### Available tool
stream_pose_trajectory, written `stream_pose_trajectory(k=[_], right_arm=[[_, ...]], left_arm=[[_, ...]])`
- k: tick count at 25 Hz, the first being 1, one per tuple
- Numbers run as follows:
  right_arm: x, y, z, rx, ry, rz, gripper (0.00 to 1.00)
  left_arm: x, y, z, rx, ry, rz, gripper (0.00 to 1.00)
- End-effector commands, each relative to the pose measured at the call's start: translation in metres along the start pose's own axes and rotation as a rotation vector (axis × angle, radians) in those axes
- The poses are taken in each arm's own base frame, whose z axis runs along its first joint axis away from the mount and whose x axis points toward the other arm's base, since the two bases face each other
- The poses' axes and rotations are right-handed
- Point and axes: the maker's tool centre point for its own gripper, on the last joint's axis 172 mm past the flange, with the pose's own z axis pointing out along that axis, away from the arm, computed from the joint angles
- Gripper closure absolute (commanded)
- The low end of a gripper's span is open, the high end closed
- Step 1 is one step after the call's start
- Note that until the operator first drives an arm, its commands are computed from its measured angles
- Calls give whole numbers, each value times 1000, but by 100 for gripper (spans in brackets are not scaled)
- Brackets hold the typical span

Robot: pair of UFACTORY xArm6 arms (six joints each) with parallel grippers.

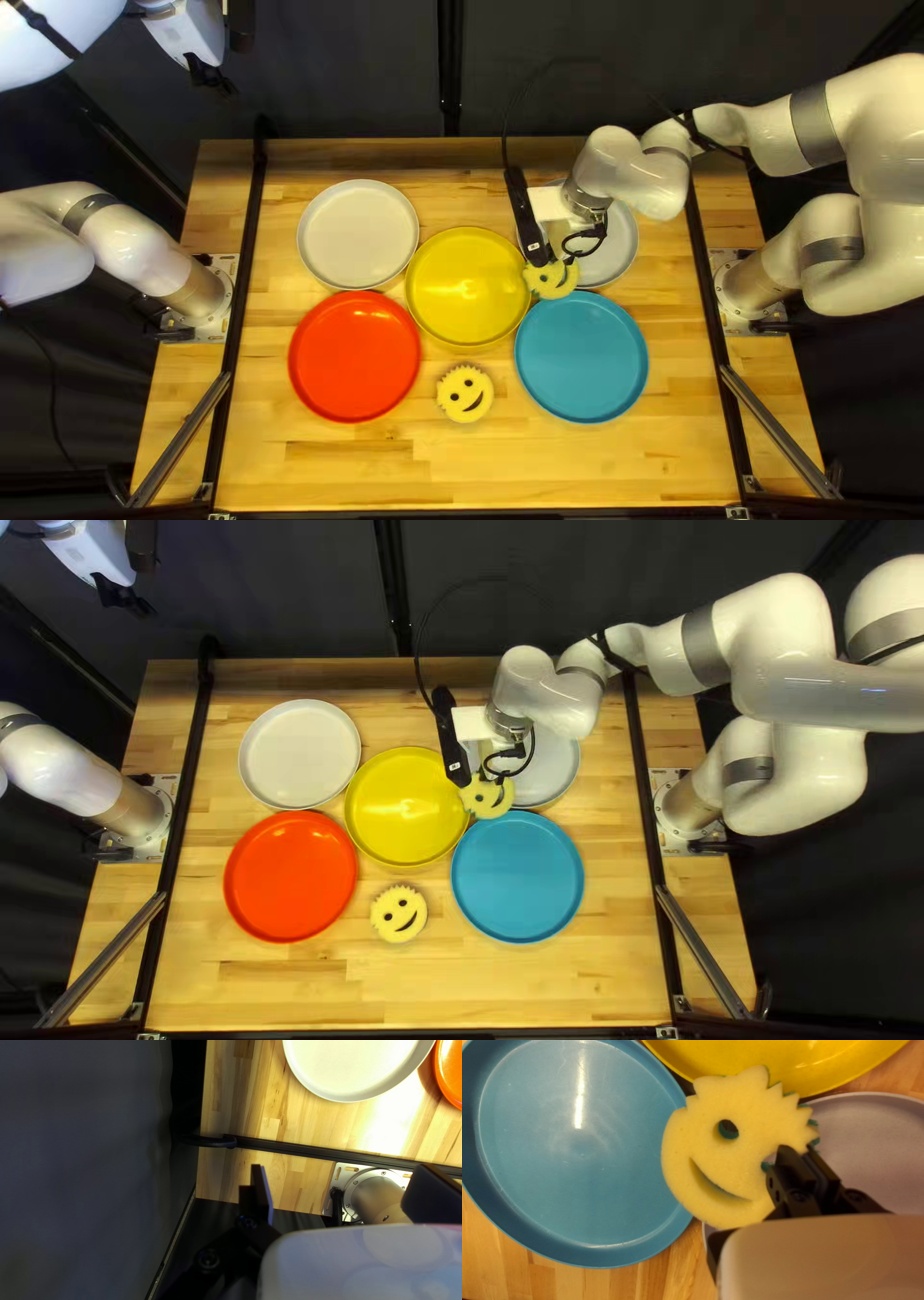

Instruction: Pick up sponge and scrub the plate

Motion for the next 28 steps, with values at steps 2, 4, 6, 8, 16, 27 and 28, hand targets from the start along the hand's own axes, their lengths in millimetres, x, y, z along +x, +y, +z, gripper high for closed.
stream_pose_trajectory(k=[2,4,6,8,16,27,28], right_arm=[[15,-38,2,-35,-11,-55,100],[18,-53,5,-49,-17,-80,100],[19,-64,10,-60,-23,-101,100],[19,-79,19,-70,-29,-124,100],[3,-112,40,-82,-50,-181,100],[-26,-152,45,-89,-98,-214,100],[-30,-153,45,-88,-104,-215,100]], left_arm=[[0,0,0,0,0,0,0],[0,0,0,0,0,0,0],[0,0,0,0,0,0,0],[0,0,0,0,0,0,0],[0,0,0,0,0,0,0],[0,0,0,0,0,0,0],[0,0,0,0,0,0,0]])
